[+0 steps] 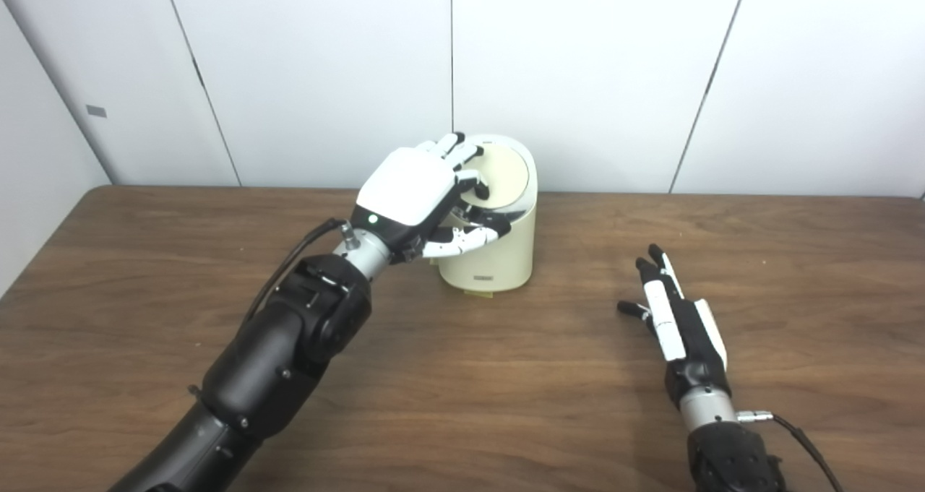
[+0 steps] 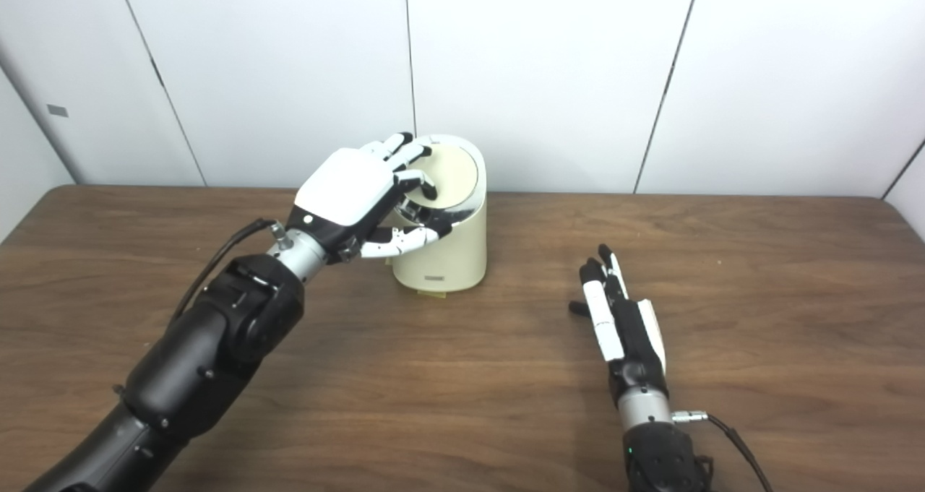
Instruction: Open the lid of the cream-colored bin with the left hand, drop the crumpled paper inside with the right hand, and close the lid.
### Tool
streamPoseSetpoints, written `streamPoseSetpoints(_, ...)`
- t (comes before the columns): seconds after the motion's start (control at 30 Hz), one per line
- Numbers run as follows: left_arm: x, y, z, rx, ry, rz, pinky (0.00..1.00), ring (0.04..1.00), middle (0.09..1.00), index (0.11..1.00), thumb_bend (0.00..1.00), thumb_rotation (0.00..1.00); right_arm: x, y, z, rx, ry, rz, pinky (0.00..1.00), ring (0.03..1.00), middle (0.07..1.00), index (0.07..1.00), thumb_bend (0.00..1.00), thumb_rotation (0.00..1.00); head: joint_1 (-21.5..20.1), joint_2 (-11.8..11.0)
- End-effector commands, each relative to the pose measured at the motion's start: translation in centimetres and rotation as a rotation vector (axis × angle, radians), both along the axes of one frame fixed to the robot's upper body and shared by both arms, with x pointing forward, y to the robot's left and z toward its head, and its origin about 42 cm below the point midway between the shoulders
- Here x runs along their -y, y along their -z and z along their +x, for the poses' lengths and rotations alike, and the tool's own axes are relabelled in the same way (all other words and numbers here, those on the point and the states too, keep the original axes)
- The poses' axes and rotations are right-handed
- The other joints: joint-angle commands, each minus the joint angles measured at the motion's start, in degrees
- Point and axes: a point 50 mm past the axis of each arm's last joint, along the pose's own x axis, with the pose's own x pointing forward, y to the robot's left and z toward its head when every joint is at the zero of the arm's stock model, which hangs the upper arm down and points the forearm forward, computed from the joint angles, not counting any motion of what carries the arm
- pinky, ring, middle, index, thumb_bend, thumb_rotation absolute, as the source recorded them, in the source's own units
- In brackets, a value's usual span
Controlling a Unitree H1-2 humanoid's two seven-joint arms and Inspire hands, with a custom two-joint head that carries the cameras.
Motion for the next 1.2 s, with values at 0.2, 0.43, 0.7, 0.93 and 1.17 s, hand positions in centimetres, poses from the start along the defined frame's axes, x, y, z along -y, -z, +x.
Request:
streamPoseSetpoints(0.2,-0.5,0.8,0.0,-0.054,-0.046,0.013,0.96,0.985,0.931,0.703,0.53,0.99,1.5,-0.5,0.1,0.010,0.019,-0.024,1.00,0.999,0.964,1.000,0.63,1.00,0.02,-0.19)
streamPoseSetpoints(0.43,-2.4,-2.0,-1.9,-0.073,-0.063,-0.527,0.78,0.864,0.821,0.689,0.45,0.61,2.2,-1.0,0.4,0.036,0.023,-0.006,0.92,0.977,0.955,1.000,0.61,1.00,-0.27,-0.47)
streamPoseSetpoints(0.7,-5.4,-2.6,-5.1,-0.205,-0.060,-1.121,0.74,0.806,0.801,0.778,0.42,0.53,2.5,-1.1,0.4,0.072,0.011,0.071,0.91,0.963,0.945,0.984,0.59,0.98,0.05,-0.41)
streamPoseSetpoints(0.93,-9.9,1.2,-8.5,-0.195,-0.191,-1.155,0.76,0.815,0.810,0.804,0.35,0.49,2.5,-1.0,0.3,0.178,-0.017,0.051,0.87,0.901,0.927,0.935,0.54,0.93,0.39,-0.05)
streamPoseSetpoints(1.17,-13.0,4.8,-11.5,-0.243,-0.290,-1.344,0.75,0.810,0.798,0.827,0.31,0.51,3.6,-0.8,0.1,0.245,-0.009,0.099,0.86,0.899,0.929,0.921,0.58,0.90,0.83,0.14)
